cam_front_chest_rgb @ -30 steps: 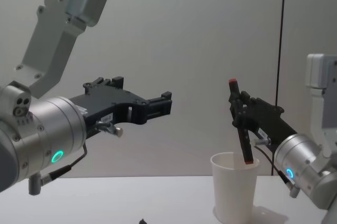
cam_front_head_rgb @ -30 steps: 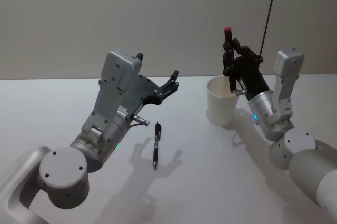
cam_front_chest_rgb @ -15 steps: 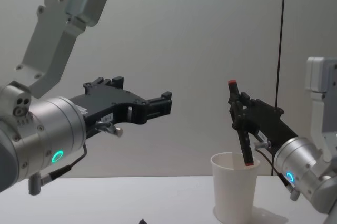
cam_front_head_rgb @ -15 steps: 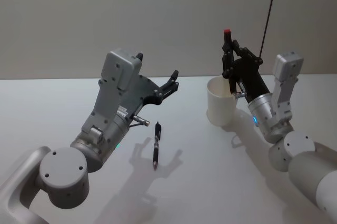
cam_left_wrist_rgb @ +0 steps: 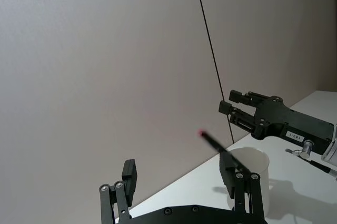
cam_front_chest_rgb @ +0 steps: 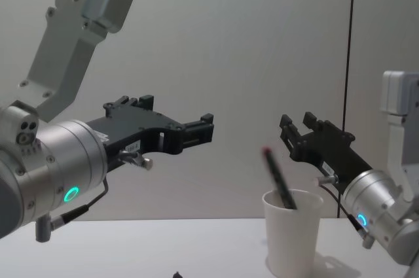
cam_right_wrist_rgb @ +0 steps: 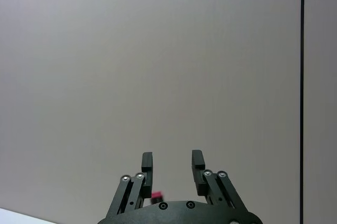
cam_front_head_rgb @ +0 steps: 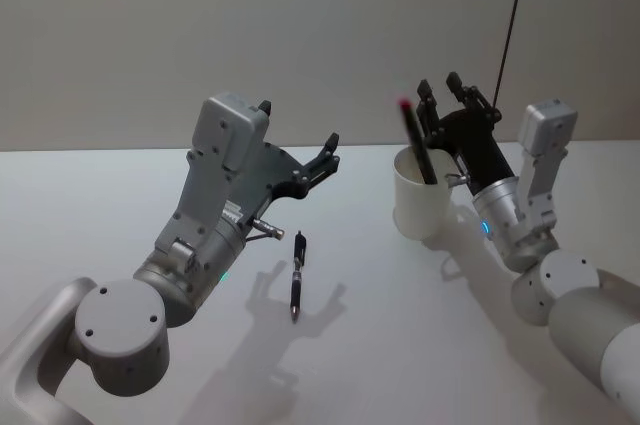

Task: Place the pen into the pen holder.

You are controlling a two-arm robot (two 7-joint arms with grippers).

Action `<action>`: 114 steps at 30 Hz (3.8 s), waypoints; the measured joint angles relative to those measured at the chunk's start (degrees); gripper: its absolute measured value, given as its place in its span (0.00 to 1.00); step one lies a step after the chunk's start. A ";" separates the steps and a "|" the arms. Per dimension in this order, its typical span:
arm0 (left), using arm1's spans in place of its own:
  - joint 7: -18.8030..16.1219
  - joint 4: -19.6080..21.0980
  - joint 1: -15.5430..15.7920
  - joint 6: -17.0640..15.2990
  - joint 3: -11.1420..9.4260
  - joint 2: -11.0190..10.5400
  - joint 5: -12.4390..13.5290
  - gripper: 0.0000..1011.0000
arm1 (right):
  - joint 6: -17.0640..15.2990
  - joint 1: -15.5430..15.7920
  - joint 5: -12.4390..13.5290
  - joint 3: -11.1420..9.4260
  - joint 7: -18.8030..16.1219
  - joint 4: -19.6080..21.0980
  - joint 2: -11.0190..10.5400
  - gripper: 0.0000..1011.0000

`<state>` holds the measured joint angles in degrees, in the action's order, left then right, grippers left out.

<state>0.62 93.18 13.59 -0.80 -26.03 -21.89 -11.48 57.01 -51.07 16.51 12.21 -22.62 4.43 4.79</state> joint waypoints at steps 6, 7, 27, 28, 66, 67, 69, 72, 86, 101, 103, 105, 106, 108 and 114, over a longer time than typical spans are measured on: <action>0.00 0.00 0.00 0.00 0.00 0.00 0.00 0.99 | 0.42 -0.05 -0.72 -0.11 0.56 -0.07 -0.08 0.58; 0.00 0.00 0.00 0.00 0.00 0.00 0.00 0.99 | 0.46 -0.06 -0.79 -0.13 0.61 -0.07 -0.09 0.62; 0.00 0.00 0.00 0.00 0.00 0.00 0.00 0.99 | 0.35 -0.30 -1.95 -1.24 0.94 -0.11 -0.50 0.99; 0.00 0.00 0.00 0.00 0.00 0.00 0.00 0.99 | -0.09 -0.37 -1.95 -1.42 0.88 -0.08 -0.58 0.99; 0.00 0.00 0.00 0.00 0.00 -0.01 0.00 0.99 | -42.43 23.57 -6.11 -6.70 3.61 52.47 -9.11 0.99; 0.00 0.00 0.00 0.00 0.00 0.00 -0.01 0.99 | -42.96 23.95 -6.19 -6.82 3.66 53.18 -9.28 0.99; 0.00 0.00 0.00 0.00 0.00 -0.01 -0.01 0.99 | -43.93 24.76 -6.35 -7.09 3.78 54.71 -9.67 0.99; 0.00 0.00 0.00 0.00 0.00 -0.01 -0.01 0.99 | -46.29 26.51 -6.71 -7.77 4.08 57.82 -10.52 0.99; 0.00 0.00 0.00 0.00 0.00 -0.01 0.00 0.99 | -52.77 31.65 -7.85 -10.46 4.26 65.97 -13.68 0.99; 0.01 0.00 0.00 0.00 0.00 -0.01 0.00 0.99 | -56.54 35.96 -9.39 -13.09 3.87 71.02 -16.64 0.99; 0.00 0.00 0.00 0.00 0.00 0.00 0.00 0.99 | -56.92 36.48 -9.59 -13.44 3.77 71.56 -17.04 0.99; 0.00 0.00 0.00 0.00 0.00 0.00 0.00 0.99 | -57.24 37.01 -9.80 -13.81 3.65 72.00 -17.42 0.99; 0.01 0.00 0.00 0.00 0.00 0.00 0.00 0.99 | -57.36 37.23 -9.87 -13.95 3.60 72.19 -17.58 0.99; 0.01 0.00 0.00 0.00 0.00 -0.01 0.00 0.99 | -57.69 37.73 -10.09 -14.29 3.46 72.58 -17.95 0.99; 0.01 0.00 0.00 0.00 0.00 -0.01 0.00 0.99 | -58.12 38.84 -10.37 -15.02 3.06 73.40 -18.75 0.99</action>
<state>0.63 93.17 13.59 -0.79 -26.03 -21.90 -11.48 -1.11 -12.23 6.14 -2.81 -19.55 77.83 -13.96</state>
